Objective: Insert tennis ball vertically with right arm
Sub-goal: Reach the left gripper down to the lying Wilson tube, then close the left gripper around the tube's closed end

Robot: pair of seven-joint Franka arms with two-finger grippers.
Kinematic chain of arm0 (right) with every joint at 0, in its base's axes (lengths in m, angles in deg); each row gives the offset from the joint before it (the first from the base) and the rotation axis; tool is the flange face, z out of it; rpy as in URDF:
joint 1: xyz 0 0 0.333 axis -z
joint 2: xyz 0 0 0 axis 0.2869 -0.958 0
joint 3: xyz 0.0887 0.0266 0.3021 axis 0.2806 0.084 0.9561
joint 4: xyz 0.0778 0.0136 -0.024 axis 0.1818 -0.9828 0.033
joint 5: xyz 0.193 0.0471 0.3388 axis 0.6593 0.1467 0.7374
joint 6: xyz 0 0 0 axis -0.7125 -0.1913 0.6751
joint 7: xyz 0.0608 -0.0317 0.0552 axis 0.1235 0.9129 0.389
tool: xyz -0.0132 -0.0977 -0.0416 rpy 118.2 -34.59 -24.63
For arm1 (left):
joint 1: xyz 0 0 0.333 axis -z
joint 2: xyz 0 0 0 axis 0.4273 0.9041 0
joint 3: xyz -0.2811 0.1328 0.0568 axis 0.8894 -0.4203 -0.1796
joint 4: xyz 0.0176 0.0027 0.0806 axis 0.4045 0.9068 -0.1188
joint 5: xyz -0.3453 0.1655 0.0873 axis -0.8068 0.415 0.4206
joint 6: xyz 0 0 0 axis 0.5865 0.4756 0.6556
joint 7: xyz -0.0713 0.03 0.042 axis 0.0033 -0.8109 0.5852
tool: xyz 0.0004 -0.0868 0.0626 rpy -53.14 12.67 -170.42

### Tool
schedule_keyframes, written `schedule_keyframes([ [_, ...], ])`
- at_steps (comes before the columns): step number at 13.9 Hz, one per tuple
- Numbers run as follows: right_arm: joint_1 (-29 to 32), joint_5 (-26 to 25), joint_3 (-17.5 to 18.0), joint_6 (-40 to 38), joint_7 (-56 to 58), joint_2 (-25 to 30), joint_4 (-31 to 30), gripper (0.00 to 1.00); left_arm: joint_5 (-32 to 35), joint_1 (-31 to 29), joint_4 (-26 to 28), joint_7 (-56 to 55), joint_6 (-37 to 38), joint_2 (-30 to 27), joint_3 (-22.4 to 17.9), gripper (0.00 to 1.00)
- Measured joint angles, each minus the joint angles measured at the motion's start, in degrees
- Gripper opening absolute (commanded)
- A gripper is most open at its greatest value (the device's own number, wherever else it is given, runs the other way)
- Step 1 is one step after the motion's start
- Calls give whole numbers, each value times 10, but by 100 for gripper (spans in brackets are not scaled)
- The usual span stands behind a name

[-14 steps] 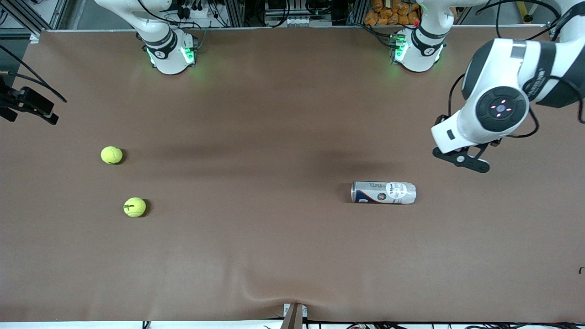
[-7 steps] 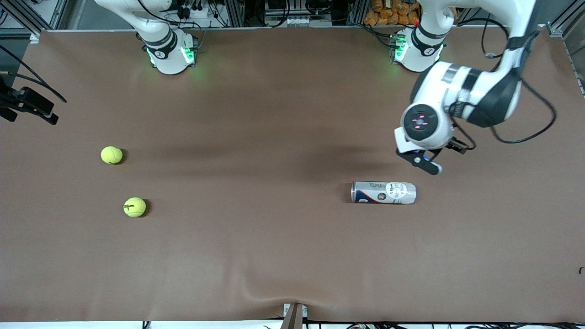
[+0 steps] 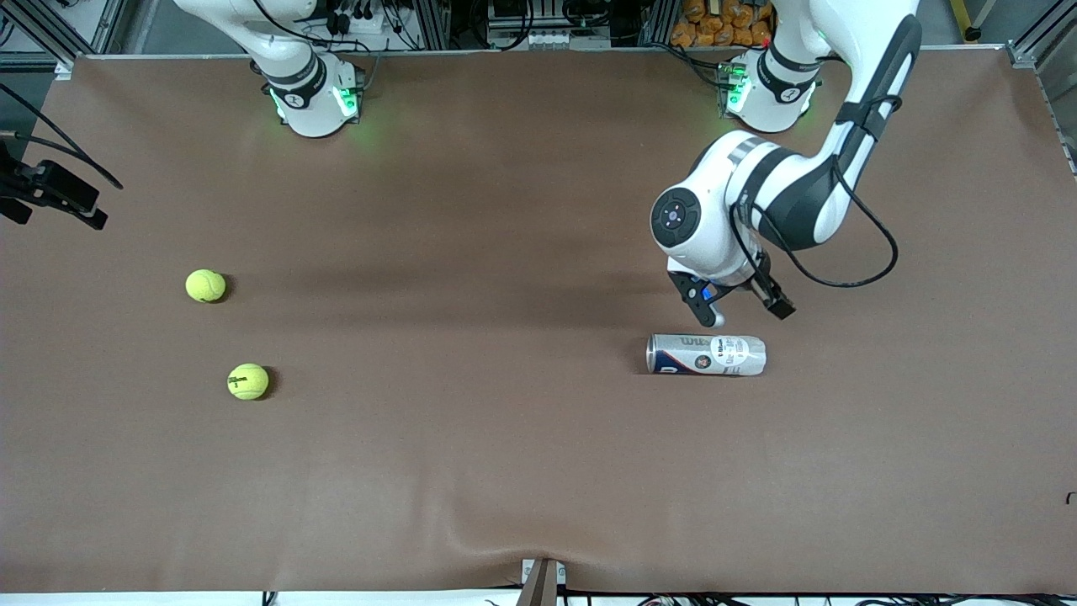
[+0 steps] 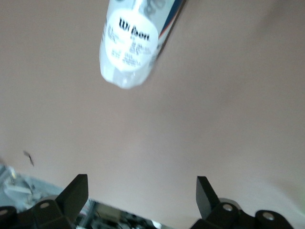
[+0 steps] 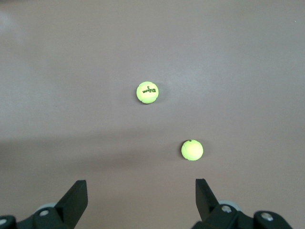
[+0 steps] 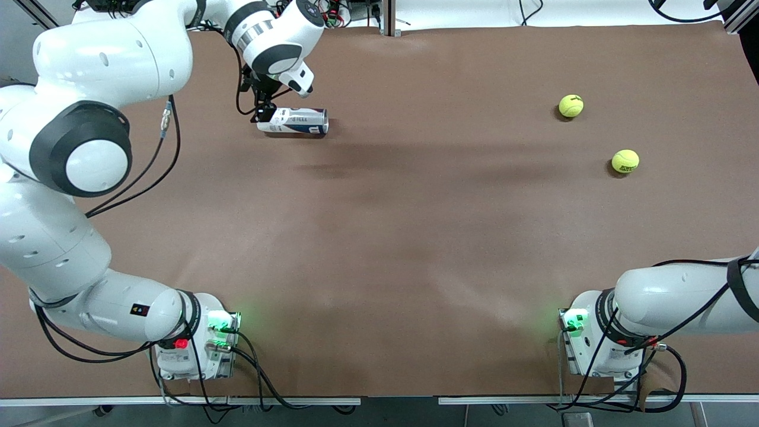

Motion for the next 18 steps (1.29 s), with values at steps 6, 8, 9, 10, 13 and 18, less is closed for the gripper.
schedule_keyframes([
  [6,0,0,0,0,0,0,0,100,-2,-47,-11,154,-47,39,-1,100],
  [8,0,0,-1,0,0,0,0,100,-2,-63,-21,188,-64,61,-2,100],
  [9,0,0,-1,0,0,0,0,100,-2,-65,-29,194,-66,69,-2,100],
  [10,0,0,-1,0,0,0,0,100,-2,-65,-36,196,-67,75,-1,100],
  [13,0,0,-1,0,0,0,0,100,-5,-53,-61,197,-67,95,1,100],
  [18,0,0,-1,0,0,0,0,100,-6,-27,-82,160,-67,136,1,100],
])
